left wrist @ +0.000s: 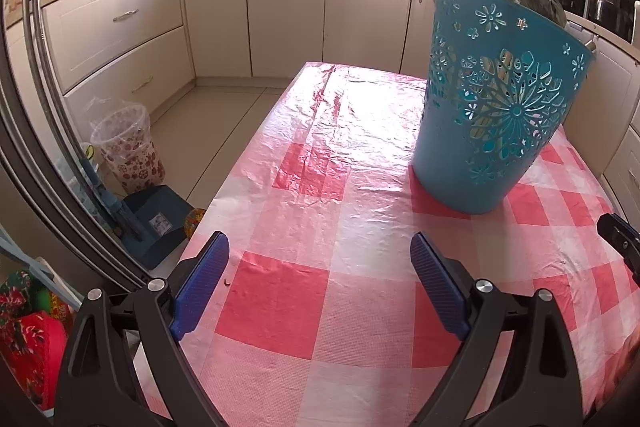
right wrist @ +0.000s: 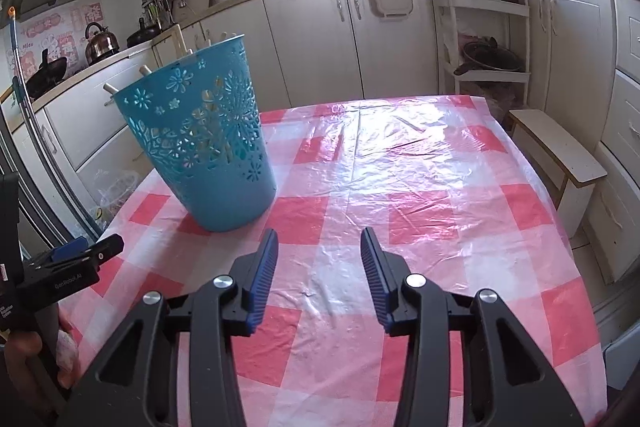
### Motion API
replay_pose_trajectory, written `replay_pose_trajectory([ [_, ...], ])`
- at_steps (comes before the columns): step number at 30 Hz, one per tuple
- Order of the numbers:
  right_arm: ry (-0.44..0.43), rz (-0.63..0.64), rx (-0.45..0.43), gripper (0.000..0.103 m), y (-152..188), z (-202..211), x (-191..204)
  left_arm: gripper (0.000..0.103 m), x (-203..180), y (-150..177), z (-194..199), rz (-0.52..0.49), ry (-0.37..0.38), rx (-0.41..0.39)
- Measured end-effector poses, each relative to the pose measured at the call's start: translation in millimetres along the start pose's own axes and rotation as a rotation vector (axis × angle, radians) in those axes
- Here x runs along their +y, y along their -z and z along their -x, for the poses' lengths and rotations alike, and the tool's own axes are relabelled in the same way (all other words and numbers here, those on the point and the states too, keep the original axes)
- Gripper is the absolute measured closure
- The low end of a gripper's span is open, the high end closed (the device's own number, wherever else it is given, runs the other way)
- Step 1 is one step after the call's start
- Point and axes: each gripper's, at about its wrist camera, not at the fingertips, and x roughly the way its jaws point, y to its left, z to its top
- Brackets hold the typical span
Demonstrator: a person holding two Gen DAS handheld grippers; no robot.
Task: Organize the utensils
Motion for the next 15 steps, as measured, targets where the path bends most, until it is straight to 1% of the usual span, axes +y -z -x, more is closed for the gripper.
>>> replay_pose_trajectory([
  [5, 0.001, -0.01, 0.01, 0.06, 1, 1, -2, 0.015, -2, -1, 0, -0.011, -0.006, 0.005],
  [8, 0.008, -0.038, 0.038, 0.06, 3, 6, -4, 0.015, -4, -3, 4, -0.026, -0.017, 0.009],
  [9, 0.003, -0.041, 0.046, 0.059, 4, 12, -2, 0.015, -6, -3, 9, -0.037, -0.009, 0.021],
  [11, 0.001, -0.039, 0.047, 0.054, 4, 28, 3, 0.015, -10, -5, 26, -0.04, 0.02, 0.027],
  [12, -0.002, -0.037, 0.043, 0.049, 3, 37, 6, 0.015, -12, -7, 39, -0.042, 0.038, 0.028],
  [13, -0.009, -0.037, 0.037, 0.044, 1, 47, 9, 0.014, -16, -10, 53, -0.049, 0.046, 0.031],
  [15, -0.026, -0.051, 0.021, 0.04, -6, 75, 16, 0.011, -20, -16, 81, -0.048, 0.041, 0.045],
])
